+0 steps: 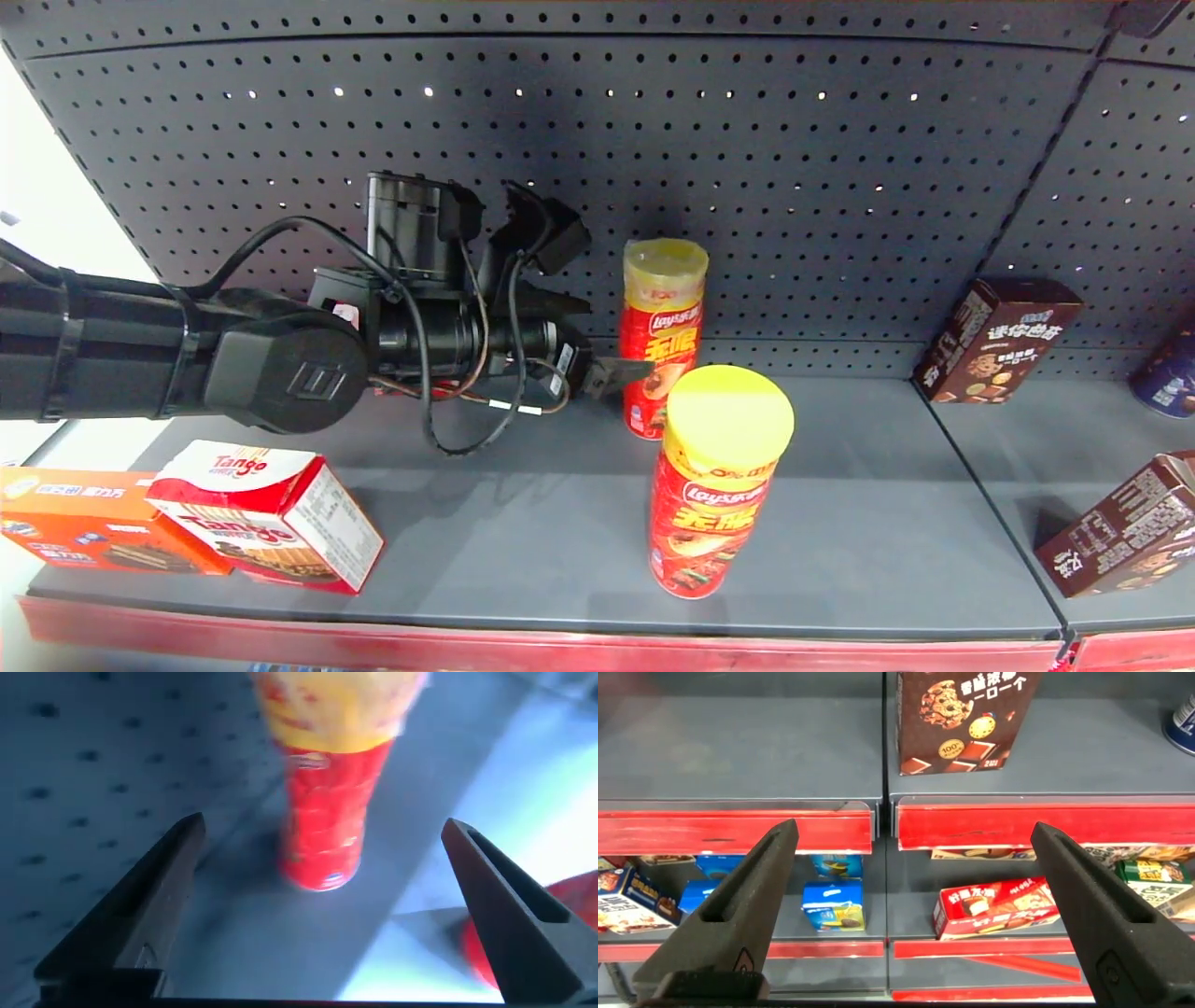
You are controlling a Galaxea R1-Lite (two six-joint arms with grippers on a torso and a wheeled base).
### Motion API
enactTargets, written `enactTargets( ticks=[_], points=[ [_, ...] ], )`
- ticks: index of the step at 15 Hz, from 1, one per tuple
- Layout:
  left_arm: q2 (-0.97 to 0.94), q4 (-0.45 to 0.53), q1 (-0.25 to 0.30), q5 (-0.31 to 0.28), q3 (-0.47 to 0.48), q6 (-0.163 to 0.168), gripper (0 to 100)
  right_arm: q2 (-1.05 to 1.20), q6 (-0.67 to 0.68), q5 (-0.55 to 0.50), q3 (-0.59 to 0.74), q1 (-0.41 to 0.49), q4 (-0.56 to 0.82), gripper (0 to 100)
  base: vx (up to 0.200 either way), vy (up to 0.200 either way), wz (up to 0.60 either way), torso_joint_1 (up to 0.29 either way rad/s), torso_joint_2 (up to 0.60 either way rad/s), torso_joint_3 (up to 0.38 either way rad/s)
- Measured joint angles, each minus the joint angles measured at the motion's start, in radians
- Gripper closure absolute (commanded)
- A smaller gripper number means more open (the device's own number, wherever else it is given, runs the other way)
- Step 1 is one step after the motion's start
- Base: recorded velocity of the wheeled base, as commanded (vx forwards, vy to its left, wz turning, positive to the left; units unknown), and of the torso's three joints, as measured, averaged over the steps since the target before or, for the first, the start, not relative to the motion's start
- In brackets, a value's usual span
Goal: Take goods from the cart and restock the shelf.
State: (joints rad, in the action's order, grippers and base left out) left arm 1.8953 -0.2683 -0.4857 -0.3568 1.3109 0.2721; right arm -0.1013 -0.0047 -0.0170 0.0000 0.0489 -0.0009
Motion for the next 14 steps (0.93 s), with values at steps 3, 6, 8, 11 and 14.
enactTargets(
  ticks=[3,6,8,11,14],
  points=[
    [0.0,0.001,-0.011,0.069,0.0,0.014,0,0.0,0.0,0.0,0.0,0.0,0.0,0,0.0,0.0,0.0,0.0,0.0,0.0],
    [0.024,-0.001,-0.015,0.119,0.008,0.014,0,0.0,0.0,0.0,0.0,0.0,0.0,0,0.0,0.0,0.0,0.0,0.0,0.0],
    [0.041,-0.002,-0.016,0.145,0.01,0.013,0,0.0,0.0,0.0,0.0,0.0,0.0,0,0.0,0.0,0.0,0.0,0.0,0.0],
    [0.059,-0.008,-0.014,0.178,0.019,0.012,0,0.0,0.0,0.0,0.0,0.0,0.0,0,0.0,0.0,0.0,0.0,0.0,0.0],
    [0.069,-0.012,-0.011,0.184,0.03,0.011,0,0.0,0.0,0.0,0.0,0.0,0.0,0,0.0,0.0,0.0,0.0,0.0,0.0]
  ],
)
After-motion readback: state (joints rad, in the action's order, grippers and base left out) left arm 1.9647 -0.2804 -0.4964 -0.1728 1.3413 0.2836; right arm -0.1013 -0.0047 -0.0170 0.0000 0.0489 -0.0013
